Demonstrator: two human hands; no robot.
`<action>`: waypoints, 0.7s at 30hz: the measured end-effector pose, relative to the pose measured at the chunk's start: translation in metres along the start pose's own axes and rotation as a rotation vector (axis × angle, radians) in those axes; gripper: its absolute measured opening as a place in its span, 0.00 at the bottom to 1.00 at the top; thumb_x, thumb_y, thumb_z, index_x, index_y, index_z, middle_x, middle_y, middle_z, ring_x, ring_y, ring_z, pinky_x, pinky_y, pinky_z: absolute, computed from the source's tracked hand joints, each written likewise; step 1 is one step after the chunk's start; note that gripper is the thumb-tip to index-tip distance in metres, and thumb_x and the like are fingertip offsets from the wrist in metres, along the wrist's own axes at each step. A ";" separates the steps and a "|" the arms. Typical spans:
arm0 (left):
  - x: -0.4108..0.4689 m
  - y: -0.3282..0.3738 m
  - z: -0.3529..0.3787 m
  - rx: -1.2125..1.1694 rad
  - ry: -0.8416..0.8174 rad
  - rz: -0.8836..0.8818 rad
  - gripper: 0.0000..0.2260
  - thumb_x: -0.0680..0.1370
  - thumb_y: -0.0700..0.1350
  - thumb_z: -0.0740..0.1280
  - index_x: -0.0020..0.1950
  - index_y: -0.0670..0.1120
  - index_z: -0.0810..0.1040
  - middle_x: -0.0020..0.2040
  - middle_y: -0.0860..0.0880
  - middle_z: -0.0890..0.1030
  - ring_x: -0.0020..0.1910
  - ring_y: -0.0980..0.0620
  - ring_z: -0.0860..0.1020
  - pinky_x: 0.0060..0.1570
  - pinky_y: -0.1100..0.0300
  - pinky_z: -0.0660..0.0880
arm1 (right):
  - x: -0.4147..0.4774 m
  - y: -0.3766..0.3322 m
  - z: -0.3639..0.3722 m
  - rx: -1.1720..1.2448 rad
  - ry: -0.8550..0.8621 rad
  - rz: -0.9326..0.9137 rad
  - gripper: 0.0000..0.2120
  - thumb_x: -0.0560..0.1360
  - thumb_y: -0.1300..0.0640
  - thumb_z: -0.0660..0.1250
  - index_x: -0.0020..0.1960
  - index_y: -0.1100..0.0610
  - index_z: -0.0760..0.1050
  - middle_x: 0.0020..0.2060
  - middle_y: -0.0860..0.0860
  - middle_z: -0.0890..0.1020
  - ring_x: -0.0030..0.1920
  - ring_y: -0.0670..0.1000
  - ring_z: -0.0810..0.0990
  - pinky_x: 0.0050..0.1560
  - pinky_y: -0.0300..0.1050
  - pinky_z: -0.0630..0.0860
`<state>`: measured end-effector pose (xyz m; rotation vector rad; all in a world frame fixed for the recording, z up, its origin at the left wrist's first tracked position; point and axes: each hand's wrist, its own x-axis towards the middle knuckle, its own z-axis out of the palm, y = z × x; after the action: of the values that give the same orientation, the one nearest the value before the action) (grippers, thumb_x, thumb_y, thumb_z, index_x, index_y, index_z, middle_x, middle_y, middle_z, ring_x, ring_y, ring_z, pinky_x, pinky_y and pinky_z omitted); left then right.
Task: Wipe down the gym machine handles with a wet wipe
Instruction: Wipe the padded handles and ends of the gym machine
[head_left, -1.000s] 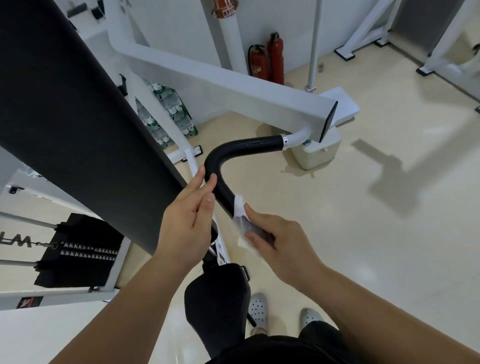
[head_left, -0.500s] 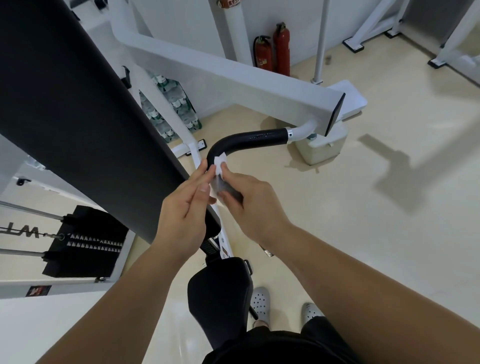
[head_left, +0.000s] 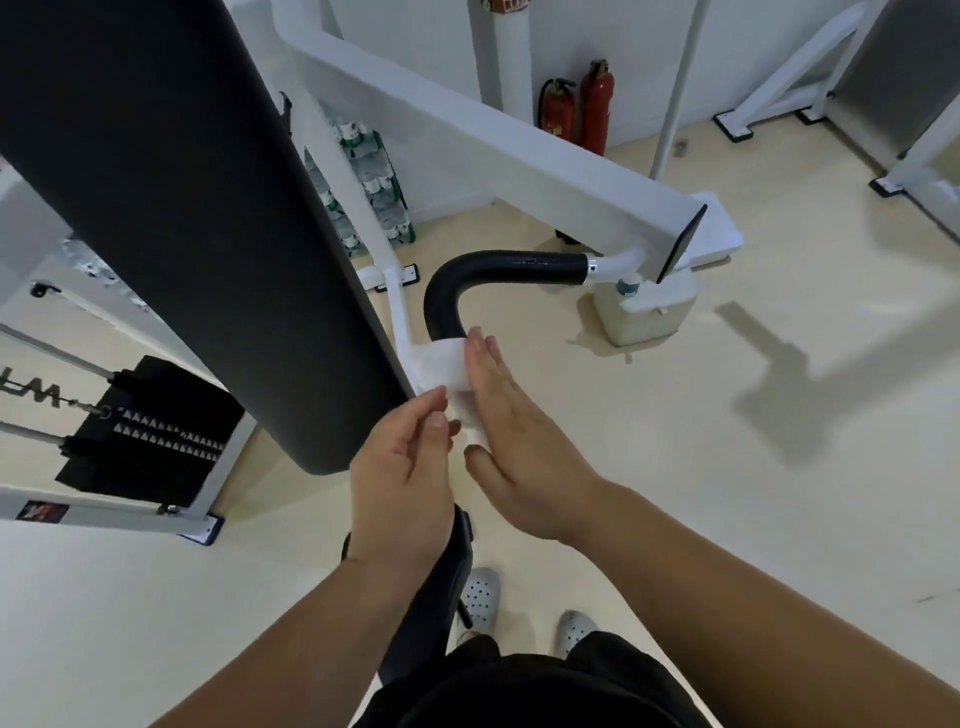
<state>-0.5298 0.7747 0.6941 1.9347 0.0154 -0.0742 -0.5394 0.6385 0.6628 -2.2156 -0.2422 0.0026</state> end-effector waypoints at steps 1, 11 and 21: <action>-0.002 0.000 0.004 -0.049 0.006 -0.060 0.14 0.83 0.41 0.62 0.66 0.51 0.78 0.56 0.53 0.84 0.54 0.56 0.83 0.60 0.52 0.78 | 0.001 -0.001 -0.003 0.041 -0.012 0.002 0.38 0.77 0.61 0.55 0.80 0.58 0.36 0.81 0.52 0.39 0.80 0.47 0.37 0.80 0.48 0.48; 0.014 0.016 0.036 -0.057 0.195 -0.138 0.10 0.77 0.50 0.72 0.56 0.49 0.85 0.35 0.61 0.83 0.39 0.61 0.83 0.48 0.62 0.81 | -0.050 0.011 -0.016 0.191 0.022 -0.032 0.32 0.76 0.68 0.54 0.79 0.58 0.56 0.79 0.49 0.59 0.80 0.46 0.54 0.78 0.53 0.57; 0.000 -0.008 0.055 -0.104 0.179 -0.153 0.07 0.78 0.52 0.69 0.40 0.52 0.80 0.35 0.52 0.82 0.37 0.52 0.82 0.33 0.56 0.82 | -0.036 0.001 -0.023 0.291 0.207 0.122 0.28 0.73 0.69 0.53 0.70 0.56 0.73 0.65 0.43 0.76 0.64 0.35 0.74 0.54 0.24 0.70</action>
<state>-0.5323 0.7259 0.6672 1.8281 0.2813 -0.0023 -0.5725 0.6135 0.6729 -1.9204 0.0094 -0.1172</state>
